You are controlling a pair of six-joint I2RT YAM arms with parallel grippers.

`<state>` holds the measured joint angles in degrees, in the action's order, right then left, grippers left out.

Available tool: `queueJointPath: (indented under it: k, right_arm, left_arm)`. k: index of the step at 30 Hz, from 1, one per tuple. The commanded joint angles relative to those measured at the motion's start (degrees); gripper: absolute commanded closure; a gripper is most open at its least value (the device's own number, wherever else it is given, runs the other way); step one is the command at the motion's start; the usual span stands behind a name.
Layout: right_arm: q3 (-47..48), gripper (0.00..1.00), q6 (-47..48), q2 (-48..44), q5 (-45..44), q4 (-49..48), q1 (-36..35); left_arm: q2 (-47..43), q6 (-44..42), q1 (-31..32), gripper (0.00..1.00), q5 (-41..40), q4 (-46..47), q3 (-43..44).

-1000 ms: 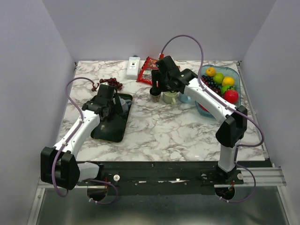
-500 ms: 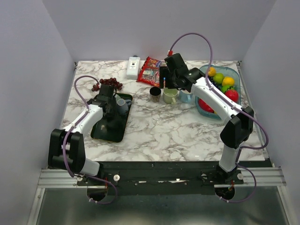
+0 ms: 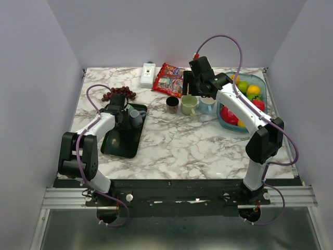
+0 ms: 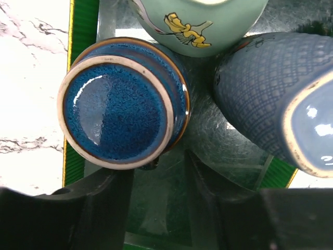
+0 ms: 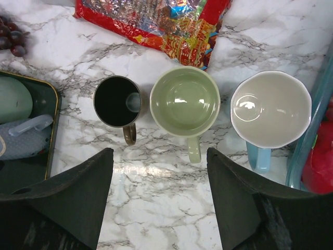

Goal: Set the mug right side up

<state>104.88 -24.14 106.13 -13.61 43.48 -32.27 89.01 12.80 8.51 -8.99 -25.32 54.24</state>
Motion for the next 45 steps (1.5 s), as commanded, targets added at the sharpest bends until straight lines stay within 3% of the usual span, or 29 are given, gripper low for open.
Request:
queueJointPath:
  k: [1,11,14,17,27,31,33,37,45]
  right_arm:
    - [0.8,0.22,-0.3,0.0,1.1,1.8,0.0]
    - [1.3,0.22,-0.2,1.2,1.8,2.0,0.1]
    - [1.4,0.23,0.1,1.6,1.9,2.0,0.1]
    - [1.6,0.23,0.2,2.0,2.2,2.0,0.1]
    - [2.3,0.23,0.4,3.2,3.1,2.1,0.1]
    - [2.3,0.23,0.5,3.4,3.2,2.1,0.1]
    - [2.3,0.23,0.4,3.4,3.4,2.1,0.1]
    - [2.6,0.24,0.6,3.6,3.5,2.1,0.0]
    - [2.9,0.24,0.7,3.7,4.2,2.2,0.1]
  left_arm:
    - [1.3,-0.4,-0.3,0.52,2.6,1.2,3.1]
    - [0.1,1.1,-0.3,0.52,0.3,2.2,2.9]
    - [0.3,2.0,-0.3,0.40,0.8,2.1,3.0]
    - [0.0,2.3,-0.4,0.40,-0.1,2.4,2.6]
    - [-1.6,4.5,-1.0,0.59,-0.7,3.9,1.0]
    - [-1.6,4.6,-1.1,0.80,-1.0,3.8,0.8]
    - [-1.6,4.7,-1.2,0.83,-1.2,3.9,0.6]
    - [-1.4,4.8,-1.3,1.00,-1.6,3.4,0.6]
    - [-3.0,6.4,-1.3,1.00,-2.6,-1.0,2.1]
